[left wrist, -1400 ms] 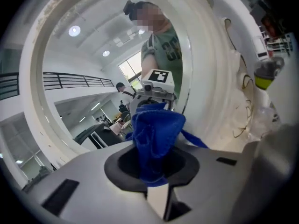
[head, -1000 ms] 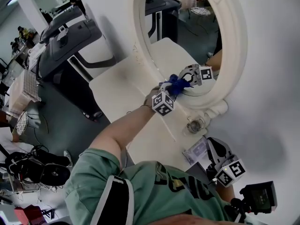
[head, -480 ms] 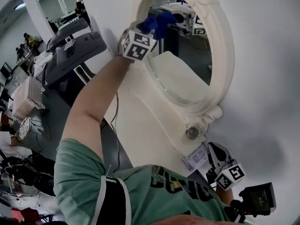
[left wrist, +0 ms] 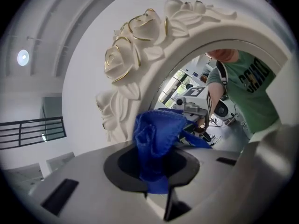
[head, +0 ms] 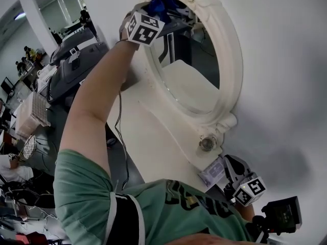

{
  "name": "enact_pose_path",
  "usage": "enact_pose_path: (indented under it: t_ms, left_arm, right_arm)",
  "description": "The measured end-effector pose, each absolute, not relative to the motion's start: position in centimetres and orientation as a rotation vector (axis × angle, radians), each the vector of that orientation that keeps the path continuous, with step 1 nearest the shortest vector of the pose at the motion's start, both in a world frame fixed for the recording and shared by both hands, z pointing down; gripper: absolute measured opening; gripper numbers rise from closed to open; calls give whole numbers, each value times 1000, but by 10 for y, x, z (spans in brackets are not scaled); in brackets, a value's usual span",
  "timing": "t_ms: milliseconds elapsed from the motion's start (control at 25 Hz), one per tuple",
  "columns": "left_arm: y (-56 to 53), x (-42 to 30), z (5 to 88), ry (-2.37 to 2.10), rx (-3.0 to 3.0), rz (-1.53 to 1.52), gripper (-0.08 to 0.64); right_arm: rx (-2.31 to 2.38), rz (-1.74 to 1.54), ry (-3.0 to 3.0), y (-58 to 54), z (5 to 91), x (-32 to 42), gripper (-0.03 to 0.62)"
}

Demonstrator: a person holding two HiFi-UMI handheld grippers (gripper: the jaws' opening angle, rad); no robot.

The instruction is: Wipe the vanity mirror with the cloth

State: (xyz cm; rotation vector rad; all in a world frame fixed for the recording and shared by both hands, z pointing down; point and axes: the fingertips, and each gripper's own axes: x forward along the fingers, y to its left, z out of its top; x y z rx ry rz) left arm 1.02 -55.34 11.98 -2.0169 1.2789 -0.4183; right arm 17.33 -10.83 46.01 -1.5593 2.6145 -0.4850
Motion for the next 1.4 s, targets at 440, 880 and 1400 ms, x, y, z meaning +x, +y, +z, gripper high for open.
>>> enact_pose_path:
  t_ms: [440, 880, 1400]
  left_arm:
    - [-516, 31, 259, 1173, -2075, -522, 75]
    - [-419, 80, 543, 1093, -2445, -774, 78]
    - [-404, 85, 592, 906, -2565, -975, 81]
  right_arm:
    - [-1563, -525, 2625, -106, 464, 166, 12]
    - [-1574, -626, 2639, -81, 477, 156, 12]
    - [-1575, -553, 2628, -85, 466, 159, 12]
